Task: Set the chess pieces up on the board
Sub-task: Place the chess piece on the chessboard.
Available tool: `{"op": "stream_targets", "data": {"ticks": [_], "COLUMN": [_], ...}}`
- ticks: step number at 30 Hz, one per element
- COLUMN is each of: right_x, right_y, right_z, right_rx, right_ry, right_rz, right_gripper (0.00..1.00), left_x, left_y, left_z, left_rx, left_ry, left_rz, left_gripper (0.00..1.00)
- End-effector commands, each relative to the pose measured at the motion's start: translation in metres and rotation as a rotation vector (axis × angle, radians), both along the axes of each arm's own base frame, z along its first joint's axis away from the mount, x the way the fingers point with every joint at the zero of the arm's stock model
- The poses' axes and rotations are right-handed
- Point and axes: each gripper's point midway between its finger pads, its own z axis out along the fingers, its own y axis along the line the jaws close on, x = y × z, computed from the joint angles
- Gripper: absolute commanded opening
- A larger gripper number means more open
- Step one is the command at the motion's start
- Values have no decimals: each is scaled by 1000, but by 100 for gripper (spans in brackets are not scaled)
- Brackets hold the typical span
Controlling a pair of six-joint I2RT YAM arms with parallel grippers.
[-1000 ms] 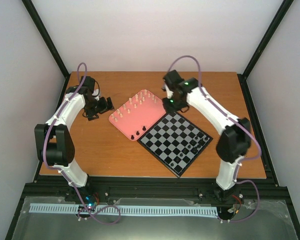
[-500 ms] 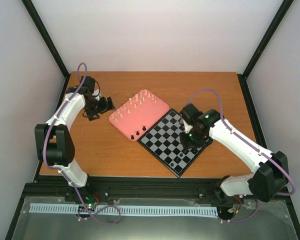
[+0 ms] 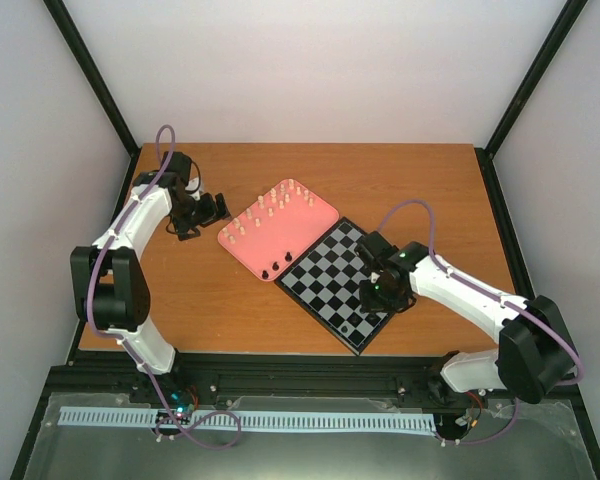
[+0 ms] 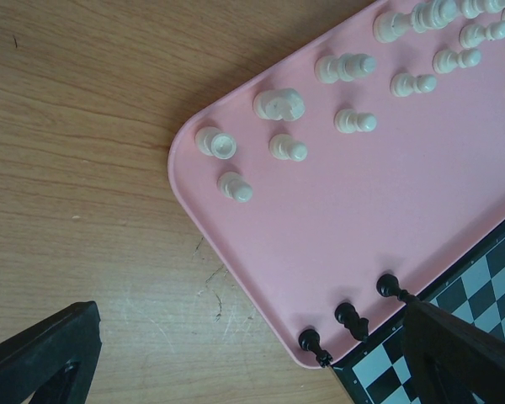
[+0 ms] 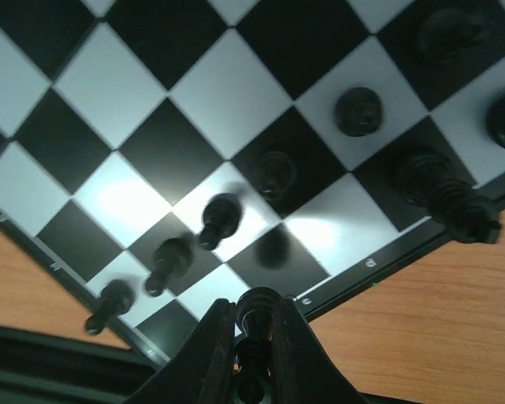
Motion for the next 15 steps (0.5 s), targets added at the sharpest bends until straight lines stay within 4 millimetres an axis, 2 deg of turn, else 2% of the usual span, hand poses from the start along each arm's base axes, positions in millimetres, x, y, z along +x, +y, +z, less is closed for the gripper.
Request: {"op": "stream_targets", "data": {"ticks": [1, 6, 15], "right_x": [9, 13, 24], "right_y": [-18, -28, -29], "right_z": [-7, -10, -14], "right_rx": [-40, -29, -42], "right_ry": [-47, -58, -68], "right_rz": [-103, -140, -134], "right_gripper": [3, 3, 3], "left_x": [11, 12, 12], "left_y": [-4, -5, -4], "left_z": [9, 6, 6], "left_rx": [-12, -12, -8], "left_ry": [-30, -26, -26], "left_rz": [3, 3, 1], "left_gripper": [100, 100, 100]}}
